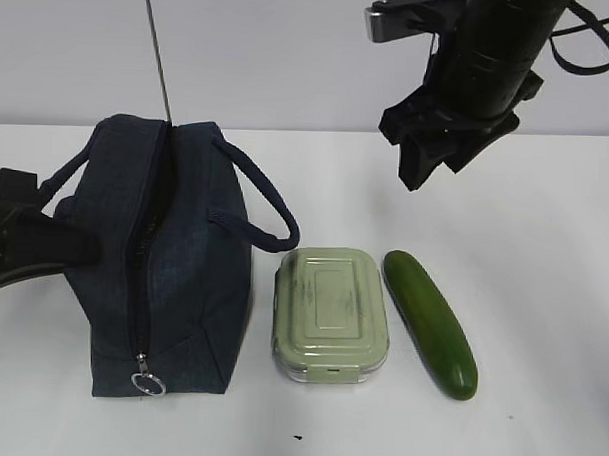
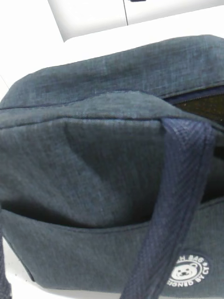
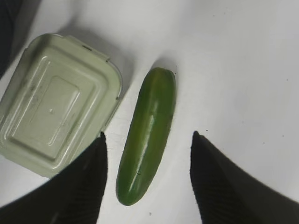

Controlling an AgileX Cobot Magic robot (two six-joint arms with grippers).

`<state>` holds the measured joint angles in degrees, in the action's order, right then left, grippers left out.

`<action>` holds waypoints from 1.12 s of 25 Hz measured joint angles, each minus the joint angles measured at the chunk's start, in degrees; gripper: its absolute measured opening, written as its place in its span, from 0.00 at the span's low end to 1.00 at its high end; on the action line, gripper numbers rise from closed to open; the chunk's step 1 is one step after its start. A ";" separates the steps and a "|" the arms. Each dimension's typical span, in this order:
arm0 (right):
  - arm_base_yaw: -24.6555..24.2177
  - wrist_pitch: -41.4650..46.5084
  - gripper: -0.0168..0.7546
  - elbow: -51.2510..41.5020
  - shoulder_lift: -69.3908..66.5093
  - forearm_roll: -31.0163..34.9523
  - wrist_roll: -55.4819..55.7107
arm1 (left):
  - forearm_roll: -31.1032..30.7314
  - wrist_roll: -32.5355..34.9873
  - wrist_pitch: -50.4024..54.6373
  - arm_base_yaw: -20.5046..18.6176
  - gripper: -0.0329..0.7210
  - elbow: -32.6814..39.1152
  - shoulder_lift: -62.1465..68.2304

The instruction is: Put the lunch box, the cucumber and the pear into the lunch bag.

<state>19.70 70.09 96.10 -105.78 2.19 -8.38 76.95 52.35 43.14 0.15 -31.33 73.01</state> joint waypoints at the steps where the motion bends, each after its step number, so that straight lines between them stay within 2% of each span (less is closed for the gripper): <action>1: 0.00 0.11 0.59 0.00 -0.38 -0.39 0.57 | 0.00 0.00 0.00 0.00 0.02 0.00 0.00; 7: 0.00 0.11 0.60 0.13 -5.82 -0.64 1.19 | 0.00 0.00 0.00 0.00 0.02 0.00 0.00; 15: 0.00 -0.11 0.73 0.15 -15.02 -0.77 1.31 | 0.00 0.04 0.13 0.00 0.02 0.00 0.00; 24: -0.10 -0.29 0.74 0.37 -20.69 -4.80 4.41 | 0.00 0.04 0.24 0.00 0.02 0.00 0.00; 28: -0.10 -0.35 0.68 0.37 -22.06 -4.93 4.54 | 0.00 0.04 0.24 0.00 0.02 0.00 0.00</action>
<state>19.60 69.74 96.47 -127.84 -2.74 -3.84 76.95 52.40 43.38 0.15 -31.33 73.01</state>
